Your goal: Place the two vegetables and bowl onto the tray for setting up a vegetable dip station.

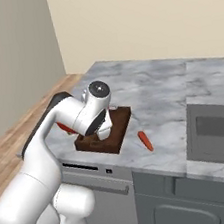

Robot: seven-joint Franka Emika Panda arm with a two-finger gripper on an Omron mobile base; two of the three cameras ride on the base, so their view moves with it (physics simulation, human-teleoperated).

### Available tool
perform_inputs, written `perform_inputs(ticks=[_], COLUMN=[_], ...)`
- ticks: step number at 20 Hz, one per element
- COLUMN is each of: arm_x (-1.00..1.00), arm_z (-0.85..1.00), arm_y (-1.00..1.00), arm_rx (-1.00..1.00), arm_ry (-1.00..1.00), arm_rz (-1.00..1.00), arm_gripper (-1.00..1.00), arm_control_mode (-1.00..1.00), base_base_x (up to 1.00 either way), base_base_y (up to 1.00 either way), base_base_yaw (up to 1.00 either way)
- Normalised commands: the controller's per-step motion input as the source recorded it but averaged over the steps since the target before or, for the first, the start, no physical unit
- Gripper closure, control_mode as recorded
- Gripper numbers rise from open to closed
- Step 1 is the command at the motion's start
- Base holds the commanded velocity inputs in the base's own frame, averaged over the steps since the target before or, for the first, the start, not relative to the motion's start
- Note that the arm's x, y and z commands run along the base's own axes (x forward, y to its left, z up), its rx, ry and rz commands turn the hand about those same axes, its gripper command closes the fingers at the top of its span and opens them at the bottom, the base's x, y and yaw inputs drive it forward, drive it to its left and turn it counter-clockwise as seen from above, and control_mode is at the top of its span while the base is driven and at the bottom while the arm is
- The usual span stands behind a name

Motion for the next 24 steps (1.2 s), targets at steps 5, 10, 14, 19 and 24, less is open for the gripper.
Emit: perform_inputs(ticks=[5,10,14,19,24], arm_x=[0.00,0.00,0.00,0.00,0.00], arm_z=[0.00,0.00,0.00,0.00,0.00], arm_y=[0.00,0.00,0.00,0.00,0.00], arm_rx=[0.00,0.00,0.00,0.00,0.00], arm_ry=[0.00,0.00,0.00,0.00,0.00], arm_rz=[0.00,0.00,0.00,0.00,0.00], arm_gripper=[1.00,1.00,1.00,1.00,1.00], arm_control_mode=[1.00,1.00,1.00,1.00,1.00], base_base_x=[0.20,0.43,0.51,0.28,0.20], base_base_y=[-0.23,-0.15,-0.23,-0.18,-0.13], base_base_yaw=[0.17,0.03,0.01,0.03,0.03])
